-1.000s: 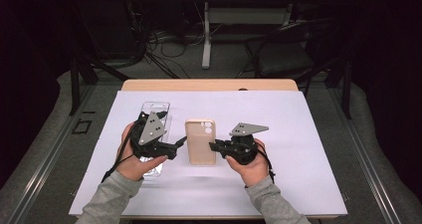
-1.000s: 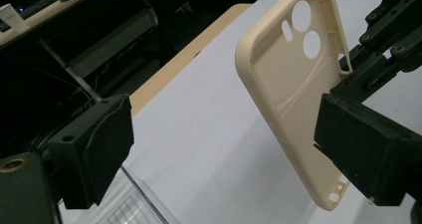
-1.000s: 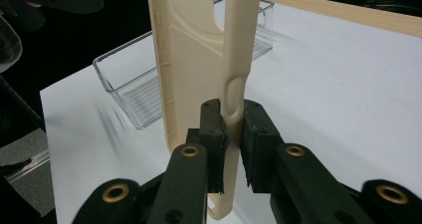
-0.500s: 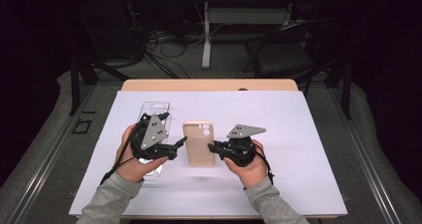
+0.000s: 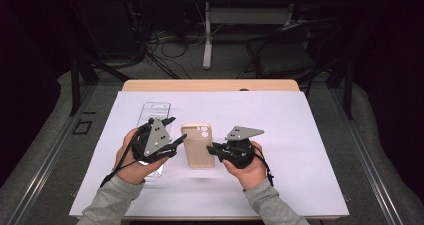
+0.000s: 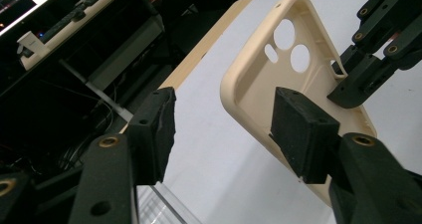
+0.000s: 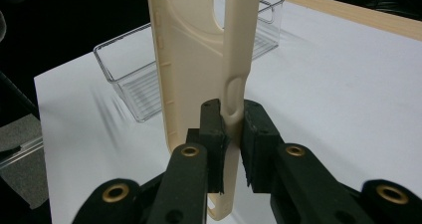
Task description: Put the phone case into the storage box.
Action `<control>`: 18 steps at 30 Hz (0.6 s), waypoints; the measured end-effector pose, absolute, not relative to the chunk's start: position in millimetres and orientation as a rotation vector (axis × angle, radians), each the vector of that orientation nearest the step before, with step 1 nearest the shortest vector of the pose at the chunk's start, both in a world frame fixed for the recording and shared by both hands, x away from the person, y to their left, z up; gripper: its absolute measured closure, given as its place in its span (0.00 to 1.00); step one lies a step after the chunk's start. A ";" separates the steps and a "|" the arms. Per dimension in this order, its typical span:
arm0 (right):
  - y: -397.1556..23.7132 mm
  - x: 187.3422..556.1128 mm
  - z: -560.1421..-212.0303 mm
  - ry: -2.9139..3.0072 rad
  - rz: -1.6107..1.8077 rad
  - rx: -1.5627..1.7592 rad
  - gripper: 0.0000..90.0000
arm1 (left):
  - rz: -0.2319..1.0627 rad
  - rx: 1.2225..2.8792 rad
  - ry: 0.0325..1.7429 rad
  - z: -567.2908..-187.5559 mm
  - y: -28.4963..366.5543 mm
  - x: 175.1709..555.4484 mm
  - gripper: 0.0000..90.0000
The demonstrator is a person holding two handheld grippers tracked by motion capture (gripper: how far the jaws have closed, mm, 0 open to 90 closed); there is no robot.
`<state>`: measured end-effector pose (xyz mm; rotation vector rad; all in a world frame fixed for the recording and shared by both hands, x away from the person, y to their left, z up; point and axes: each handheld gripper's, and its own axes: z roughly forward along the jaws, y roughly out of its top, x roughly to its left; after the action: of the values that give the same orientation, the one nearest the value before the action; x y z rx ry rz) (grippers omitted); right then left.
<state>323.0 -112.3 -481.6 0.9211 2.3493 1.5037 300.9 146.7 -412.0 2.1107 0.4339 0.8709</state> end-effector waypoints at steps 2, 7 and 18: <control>-111.2 322.3 -481.7 2.353 1.496 0.915 0.91 | 0.872 2.112 0.434 -411.9 146.8 300.8 0.50; -107.5 320.2 -482.5 2.359 1.483 0.895 0.90 | 0.850 2.151 0.427 -413.0 145.4 300.9 0.57; -103.0 317.7 -483.4 2.368 1.458 0.861 0.91 | 0.833 2.193 0.415 -414.0 143.9 300.9 0.68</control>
<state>317.7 -103.0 -483.4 0.8609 2.3680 1.4584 300.9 143.9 -414.0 2.1928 0.4149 0.8329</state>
